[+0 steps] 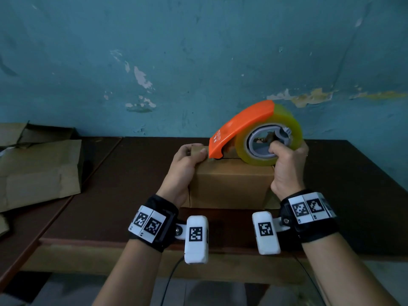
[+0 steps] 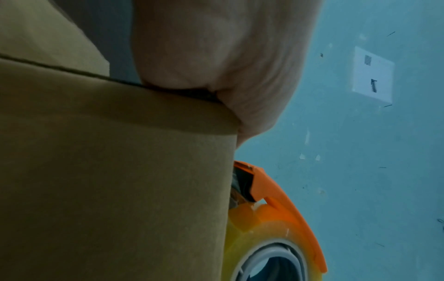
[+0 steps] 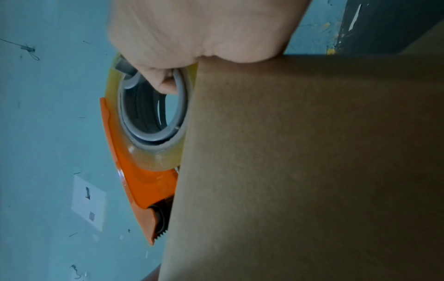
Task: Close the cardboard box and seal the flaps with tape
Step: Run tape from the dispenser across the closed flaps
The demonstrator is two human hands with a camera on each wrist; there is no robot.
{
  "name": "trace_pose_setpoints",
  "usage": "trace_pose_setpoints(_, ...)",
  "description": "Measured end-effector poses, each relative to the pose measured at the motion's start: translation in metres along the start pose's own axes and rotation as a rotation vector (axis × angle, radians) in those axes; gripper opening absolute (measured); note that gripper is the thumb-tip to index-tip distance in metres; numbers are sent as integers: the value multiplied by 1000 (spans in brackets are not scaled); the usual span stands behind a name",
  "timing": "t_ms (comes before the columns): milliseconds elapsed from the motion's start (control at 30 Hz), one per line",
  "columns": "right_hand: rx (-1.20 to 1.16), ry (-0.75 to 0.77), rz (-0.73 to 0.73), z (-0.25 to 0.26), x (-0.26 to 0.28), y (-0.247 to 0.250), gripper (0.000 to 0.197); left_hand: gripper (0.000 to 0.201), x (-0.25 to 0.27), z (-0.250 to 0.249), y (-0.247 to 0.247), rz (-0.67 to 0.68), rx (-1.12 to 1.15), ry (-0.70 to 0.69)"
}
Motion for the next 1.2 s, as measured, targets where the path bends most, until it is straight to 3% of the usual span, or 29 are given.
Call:
trace_pose_setpoints(300, -20, -2, 20, -2, 2, -3, 24, 40, -5, -13, 2, -134, -293, -130)
trace_pose_setpoints(467, -49, -23, 70, -11, 4, -4, 29, 35, 3, -1, -5, -92, -104, 23)
trace_pose_setpoints(700, 7, -62, 97, -8, -4, -1, 30, 37, -1, -5, -1, -48, -175, -1)
trace_pose_setpoints(800, 19, -55, 97, -3, -8, 2, 23, 15, 1, -6, -2, -18, -176, 2)
trace_pose_setpoints(967, 44, -41, 142, 5, -9, 2, 38, 22, 1, -8, -1, -10, -222, 5)
trace_pose_setpoints(1200, 68, -32, 147, 10, -14, 11, 30, 38, -1, -6, 2, -27, -226, 8)
Point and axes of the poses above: each hand's wrist, its own x-axis away from the middle knuckle, its own y-axis out of the back of the hand, z = x × y, the point moved 6 cm from there along -x, towards the middle knuckle, and after that the axes turned 8 degrees about z, right-handed, at the moved point
